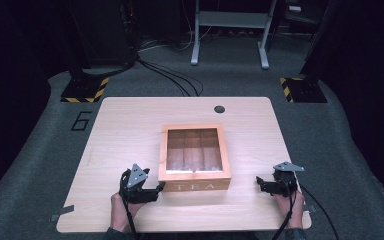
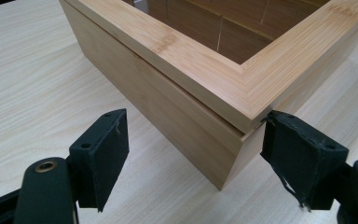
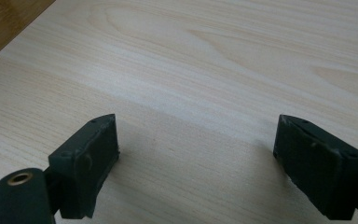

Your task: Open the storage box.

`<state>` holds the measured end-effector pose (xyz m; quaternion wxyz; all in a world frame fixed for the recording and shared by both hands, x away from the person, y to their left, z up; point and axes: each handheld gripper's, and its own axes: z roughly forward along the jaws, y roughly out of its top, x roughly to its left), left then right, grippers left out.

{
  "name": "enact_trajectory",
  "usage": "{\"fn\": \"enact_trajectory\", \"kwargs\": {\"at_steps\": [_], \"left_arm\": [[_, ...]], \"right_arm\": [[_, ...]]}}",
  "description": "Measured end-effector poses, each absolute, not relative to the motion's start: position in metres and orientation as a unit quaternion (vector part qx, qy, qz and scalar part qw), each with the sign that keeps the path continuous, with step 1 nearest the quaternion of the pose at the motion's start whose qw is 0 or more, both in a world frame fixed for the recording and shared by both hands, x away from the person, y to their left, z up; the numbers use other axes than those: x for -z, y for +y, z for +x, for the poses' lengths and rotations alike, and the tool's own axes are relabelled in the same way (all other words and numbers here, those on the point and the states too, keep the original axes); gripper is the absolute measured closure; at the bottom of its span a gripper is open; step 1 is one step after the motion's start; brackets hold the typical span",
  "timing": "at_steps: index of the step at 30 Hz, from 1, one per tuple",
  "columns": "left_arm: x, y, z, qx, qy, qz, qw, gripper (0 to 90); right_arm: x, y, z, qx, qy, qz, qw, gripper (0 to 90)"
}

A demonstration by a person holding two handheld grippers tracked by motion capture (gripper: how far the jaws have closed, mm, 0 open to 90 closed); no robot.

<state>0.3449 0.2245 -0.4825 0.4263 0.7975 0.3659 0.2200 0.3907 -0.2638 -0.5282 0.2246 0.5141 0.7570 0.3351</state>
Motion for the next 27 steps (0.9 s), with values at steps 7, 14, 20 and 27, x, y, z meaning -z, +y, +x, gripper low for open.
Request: {"fn": "enact_trajectory", "kwargs": {"at_steps": [7,14,20,27], "left_arm": [[0.479,0.222,0.346,-0.224,0.358,0.800,0.426,22.8],[0.474,0.214,0.349,-0.232,0.346,0.799,0.433,22.9],[0.472,0.209,0.349,-0.249,0.340,0.795,0.436,23.4],[0.470,0.206,0.353,-0.255,0.335,0.792,0.443,24.7]], "right_arm": [[0.528,-0.264,0.391,-0.335,0.757,0.514,0.225,13.3],[0.528,-0.264,0.391,-0.335,0.757,0.514,0.225,13.3],[0.528,-0.264,0.391,-0.335,0.757,0.514,0.225,13.3],[0.528,-0.264,0.391,-0.335,0.756,0.515,0.225,13.3]]}}
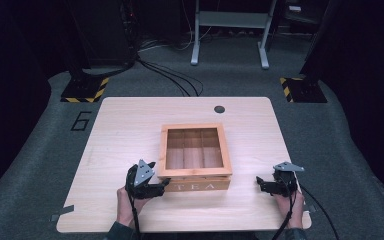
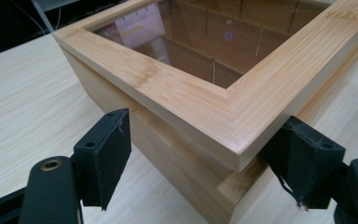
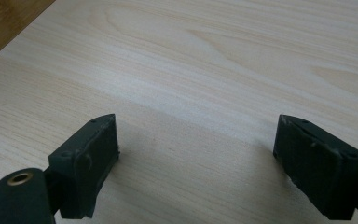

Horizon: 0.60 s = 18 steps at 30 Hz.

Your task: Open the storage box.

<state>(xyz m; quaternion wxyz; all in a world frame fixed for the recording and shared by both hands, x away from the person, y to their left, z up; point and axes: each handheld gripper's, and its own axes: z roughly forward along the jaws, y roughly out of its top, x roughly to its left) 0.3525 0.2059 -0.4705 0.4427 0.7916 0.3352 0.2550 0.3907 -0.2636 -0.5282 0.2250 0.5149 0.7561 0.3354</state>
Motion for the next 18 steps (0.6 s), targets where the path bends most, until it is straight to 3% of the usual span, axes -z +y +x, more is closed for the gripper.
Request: {"fn": "enact_trajectory", "kwargs": {"at_steps": [18], "left_arm": [[0.443,0.203,0.364,-0.299,0.329,0.752,0.487,38.6]], "right_arm": [[0.528,-0.264,0.391,-0.335,0.756,0.515,0.225,13.3]]}}
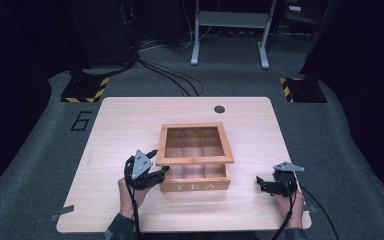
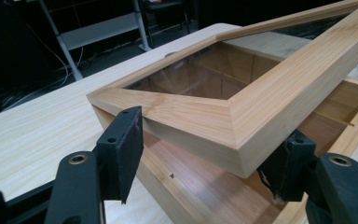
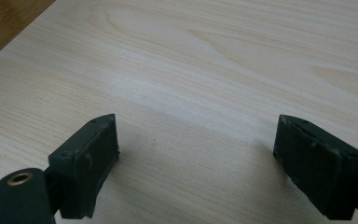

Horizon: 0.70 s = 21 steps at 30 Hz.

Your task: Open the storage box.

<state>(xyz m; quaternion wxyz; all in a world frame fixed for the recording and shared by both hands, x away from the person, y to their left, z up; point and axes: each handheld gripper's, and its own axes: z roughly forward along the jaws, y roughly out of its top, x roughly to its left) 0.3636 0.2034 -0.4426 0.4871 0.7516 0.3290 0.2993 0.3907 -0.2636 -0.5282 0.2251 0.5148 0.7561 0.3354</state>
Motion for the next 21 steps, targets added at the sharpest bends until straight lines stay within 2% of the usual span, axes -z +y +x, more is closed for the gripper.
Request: {"fn": "enact_trajectory", "kwargs": {"at_steps": [11,21], "left_arm": [[0.433,0.206,0.370,-0.314,0.328,0.747,0.486,47.6],[0.421,0.205,0.374,-0.318,0.333,0.751,0.474,51.1]], "right_arm": [[0.528,-0.264,0.391,-0.335,0.756,0.515,0.225,13.3],[0.528,-0.264,0.391,-0.335,0.757,0.514,0.225,13.3]]}}
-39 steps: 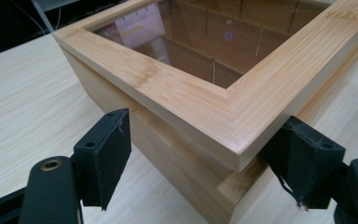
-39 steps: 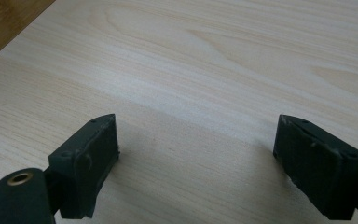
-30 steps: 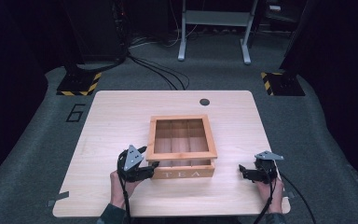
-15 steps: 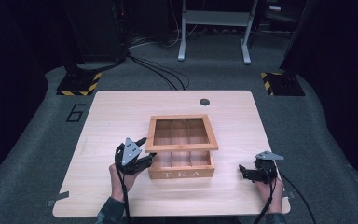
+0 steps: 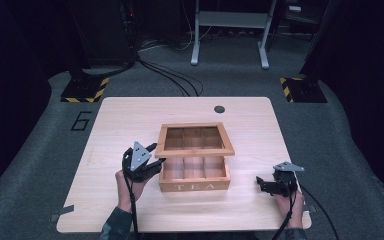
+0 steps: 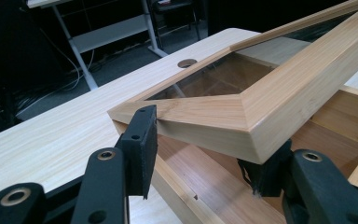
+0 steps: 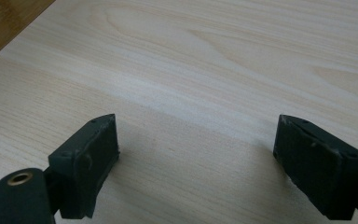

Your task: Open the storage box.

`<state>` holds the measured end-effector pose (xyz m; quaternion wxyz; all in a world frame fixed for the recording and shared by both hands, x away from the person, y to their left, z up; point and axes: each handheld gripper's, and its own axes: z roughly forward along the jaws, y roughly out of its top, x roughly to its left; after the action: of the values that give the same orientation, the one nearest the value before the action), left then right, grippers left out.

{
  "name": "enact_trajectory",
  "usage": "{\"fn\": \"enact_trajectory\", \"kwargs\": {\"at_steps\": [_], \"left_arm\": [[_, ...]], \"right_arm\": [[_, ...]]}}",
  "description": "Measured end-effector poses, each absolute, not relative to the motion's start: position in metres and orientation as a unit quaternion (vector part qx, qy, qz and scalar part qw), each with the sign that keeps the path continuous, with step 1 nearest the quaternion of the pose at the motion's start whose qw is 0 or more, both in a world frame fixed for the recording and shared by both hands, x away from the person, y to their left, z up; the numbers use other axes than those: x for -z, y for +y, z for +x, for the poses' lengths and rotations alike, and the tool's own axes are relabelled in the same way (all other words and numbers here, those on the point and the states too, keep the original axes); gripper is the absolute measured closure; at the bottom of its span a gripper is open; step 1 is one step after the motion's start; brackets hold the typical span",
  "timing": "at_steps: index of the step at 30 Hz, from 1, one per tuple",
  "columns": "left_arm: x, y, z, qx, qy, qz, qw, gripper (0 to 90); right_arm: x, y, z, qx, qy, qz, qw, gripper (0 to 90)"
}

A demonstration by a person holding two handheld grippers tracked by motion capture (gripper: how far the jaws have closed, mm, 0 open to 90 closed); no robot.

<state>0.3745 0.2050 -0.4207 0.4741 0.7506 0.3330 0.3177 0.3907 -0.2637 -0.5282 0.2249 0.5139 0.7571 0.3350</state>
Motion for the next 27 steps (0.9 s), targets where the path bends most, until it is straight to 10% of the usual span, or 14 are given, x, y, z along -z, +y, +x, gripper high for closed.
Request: {"fn": "enact_trajectory", "kwargs": {"at_steps": [27], "left_arm": [[0.397,0.211,0.390,-0.298,0.348,0.755,0.469,58.2]], "right_arm": [[0.528,-0.264,0.391,-0.335,0.757,0.514,0.225,13.3]]}}
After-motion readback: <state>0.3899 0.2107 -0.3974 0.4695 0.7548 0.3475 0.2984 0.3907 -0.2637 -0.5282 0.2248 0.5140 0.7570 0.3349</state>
